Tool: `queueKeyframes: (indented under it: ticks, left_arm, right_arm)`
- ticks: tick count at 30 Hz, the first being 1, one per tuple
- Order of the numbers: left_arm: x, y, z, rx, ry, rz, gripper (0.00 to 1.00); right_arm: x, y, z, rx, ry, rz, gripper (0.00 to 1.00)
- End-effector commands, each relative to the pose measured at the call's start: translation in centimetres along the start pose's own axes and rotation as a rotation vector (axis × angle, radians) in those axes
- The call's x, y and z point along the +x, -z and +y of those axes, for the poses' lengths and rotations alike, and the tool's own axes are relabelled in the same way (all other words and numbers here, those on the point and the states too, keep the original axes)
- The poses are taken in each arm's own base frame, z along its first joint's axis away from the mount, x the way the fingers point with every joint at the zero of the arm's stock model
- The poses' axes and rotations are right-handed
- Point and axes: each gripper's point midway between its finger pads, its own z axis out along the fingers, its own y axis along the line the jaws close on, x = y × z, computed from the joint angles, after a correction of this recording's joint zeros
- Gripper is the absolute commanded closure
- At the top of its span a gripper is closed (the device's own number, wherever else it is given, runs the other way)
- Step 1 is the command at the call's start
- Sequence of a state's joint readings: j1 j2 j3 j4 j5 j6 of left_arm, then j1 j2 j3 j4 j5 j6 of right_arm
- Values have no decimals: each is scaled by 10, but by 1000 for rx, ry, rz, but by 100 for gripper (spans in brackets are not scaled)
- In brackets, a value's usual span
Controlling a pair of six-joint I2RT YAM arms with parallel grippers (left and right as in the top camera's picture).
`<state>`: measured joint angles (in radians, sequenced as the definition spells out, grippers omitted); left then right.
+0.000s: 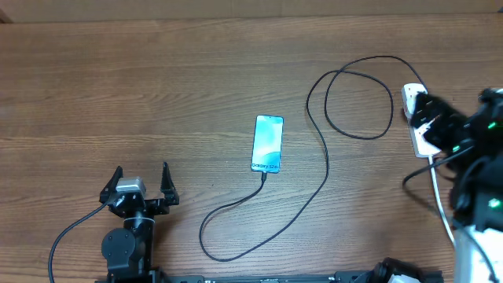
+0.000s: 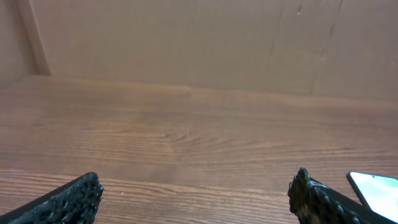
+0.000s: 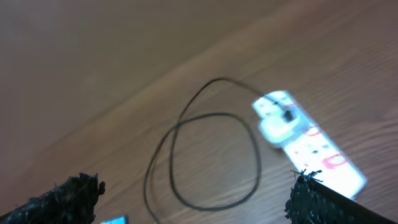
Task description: Plug charger to phone and switch on socket
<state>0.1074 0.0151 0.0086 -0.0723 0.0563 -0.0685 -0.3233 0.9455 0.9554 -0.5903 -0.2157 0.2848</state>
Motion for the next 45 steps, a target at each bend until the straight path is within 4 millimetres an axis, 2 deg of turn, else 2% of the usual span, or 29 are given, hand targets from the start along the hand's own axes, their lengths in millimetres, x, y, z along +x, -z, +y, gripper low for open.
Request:
queueKeyframes:
  ticks: [1,7,12,19,25,38,43,45]
  left_arm:
    - [0,0,-1,8,-24,-5,0]
    - [0,0,-1,8,-24,-5,0]
    - [0,0,-1,9,-24,-5,1]
    - [0,0,-1,9,-24,-5,0]
    - [0,0,-1,8,-24,-5,0]
    - [0,0,-1,8,-24,-5,0]
    - [0,0,-1,8,-24,-5,0]
    - [0,0,-1,8,-24,-5,0]
  right_arm:
    - [20,2,17,-88,46,-36,0]
    - [43,9,42,-242,126,-173,0]
    - [58,16,49,-326,161,-277,0]
    - [90,13,39,-359,200,-338,0]
    - [118,22,39,-388,428,-439,0]
    - [129,27,21,-309,445,-511,0]
    - [143,14,7,-244,439,-434,0]
    - [142,15,7,-242,438,-438,0]
